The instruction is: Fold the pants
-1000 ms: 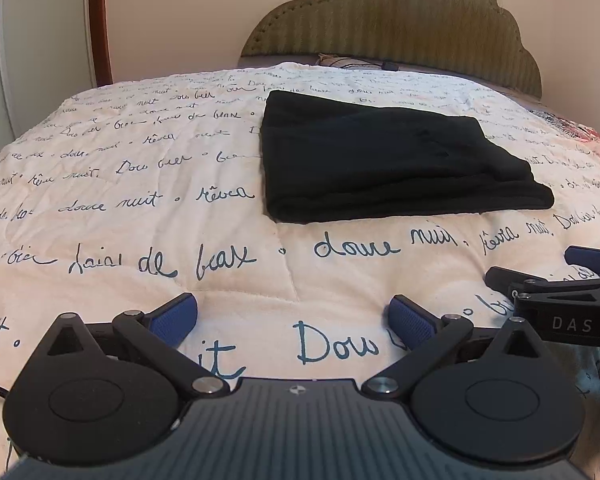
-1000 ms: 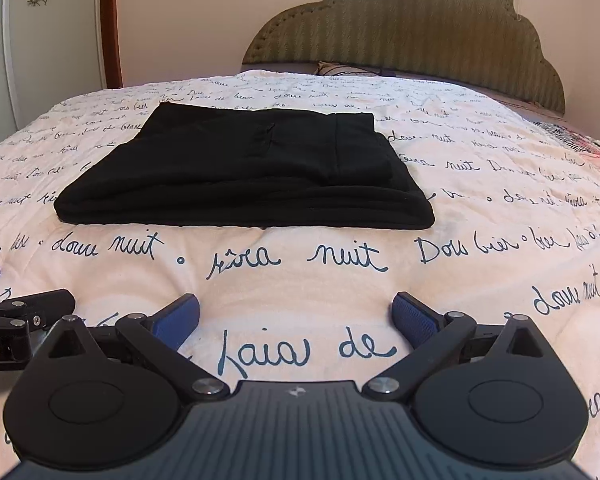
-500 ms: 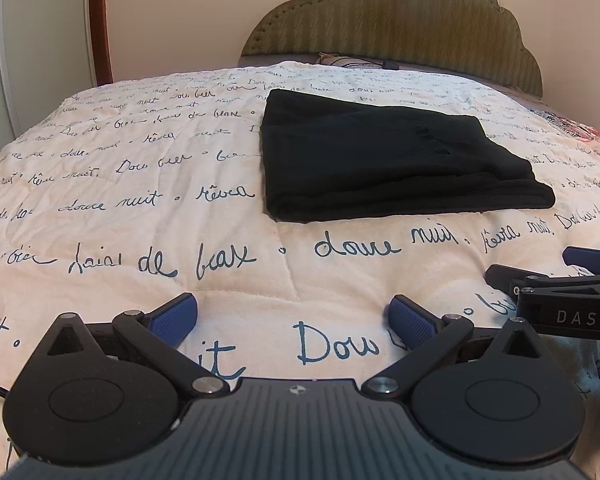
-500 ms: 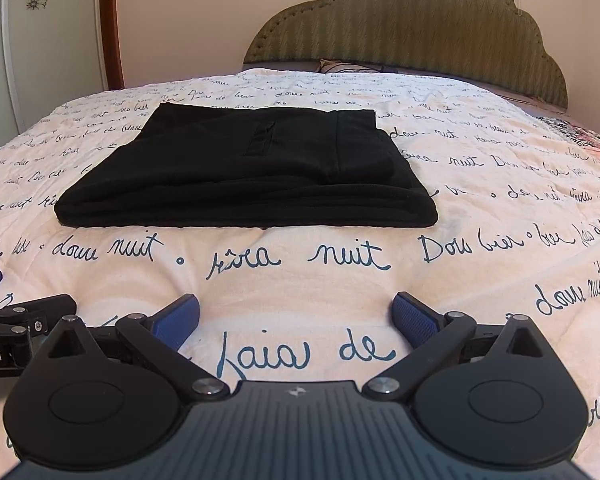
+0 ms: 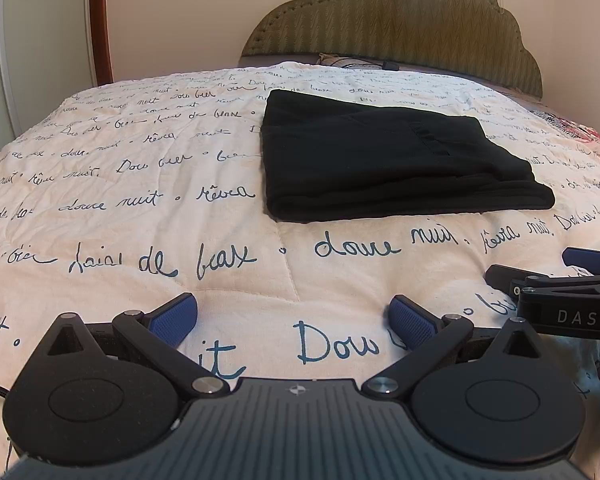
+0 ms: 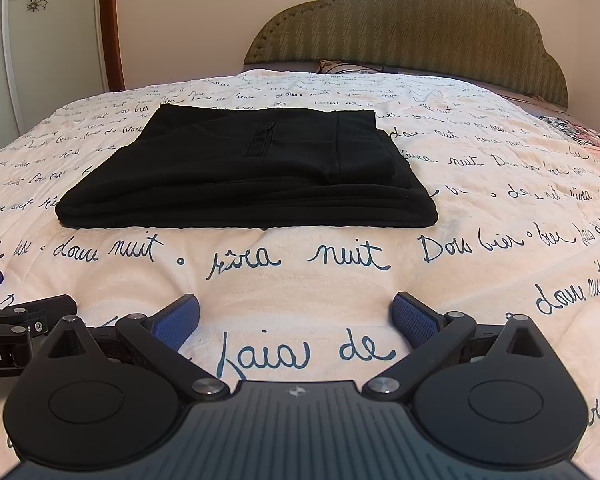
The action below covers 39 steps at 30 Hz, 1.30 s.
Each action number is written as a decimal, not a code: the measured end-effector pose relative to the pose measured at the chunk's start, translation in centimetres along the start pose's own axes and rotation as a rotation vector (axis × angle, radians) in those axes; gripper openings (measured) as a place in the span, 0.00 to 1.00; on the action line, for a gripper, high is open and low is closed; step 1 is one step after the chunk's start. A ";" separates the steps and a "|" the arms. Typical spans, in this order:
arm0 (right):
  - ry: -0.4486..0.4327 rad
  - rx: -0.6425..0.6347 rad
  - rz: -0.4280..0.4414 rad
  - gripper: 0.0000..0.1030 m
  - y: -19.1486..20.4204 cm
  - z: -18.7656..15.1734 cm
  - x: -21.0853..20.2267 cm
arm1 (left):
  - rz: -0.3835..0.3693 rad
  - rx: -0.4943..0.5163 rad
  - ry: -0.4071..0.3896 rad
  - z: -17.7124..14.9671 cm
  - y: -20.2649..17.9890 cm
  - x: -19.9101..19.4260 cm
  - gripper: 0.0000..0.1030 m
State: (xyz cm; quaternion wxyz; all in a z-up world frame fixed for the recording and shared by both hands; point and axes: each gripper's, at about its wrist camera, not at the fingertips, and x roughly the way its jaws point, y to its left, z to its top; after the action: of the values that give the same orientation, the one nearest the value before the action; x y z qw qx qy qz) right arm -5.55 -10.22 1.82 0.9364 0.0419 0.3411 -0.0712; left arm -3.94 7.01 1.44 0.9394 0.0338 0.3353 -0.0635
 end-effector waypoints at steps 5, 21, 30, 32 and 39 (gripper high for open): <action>-0.001 0.002 0.001 1.00 0.0 0.0 0.0 | 0.000 0.000 0.000 0.0 0.0 0.0 1.00; -0.002 0.004 0.001 1.00 0.0 0.0 0.0 | -0.002 -0.002 0.004 0.1 0.0 -0.1 1.00; -0.002 0.005 0.002 1.00 0.1 0.0 0.0 | -0.010 -0.027 -0.010 0.1 0.2 -0.1 1.00; -0.002 0.005 0.002 1.00 0.0 0.0 0.0 | -0.015 -0.034 -0.017 0.1 0.3 -0.2 1.00; -0.002 0.005 0.002 1.00 0.0 0.0 0.0 | -0.010 -0.034 -0.037 -0.1 0.1 -0.5 0.99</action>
State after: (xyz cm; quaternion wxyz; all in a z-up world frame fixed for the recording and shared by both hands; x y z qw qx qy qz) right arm -5.56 -10.21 1.81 0.9367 0.0447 0.3398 -0.0713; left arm -4.40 7.20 1.67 0.9456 0.0150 0.3190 -0.0630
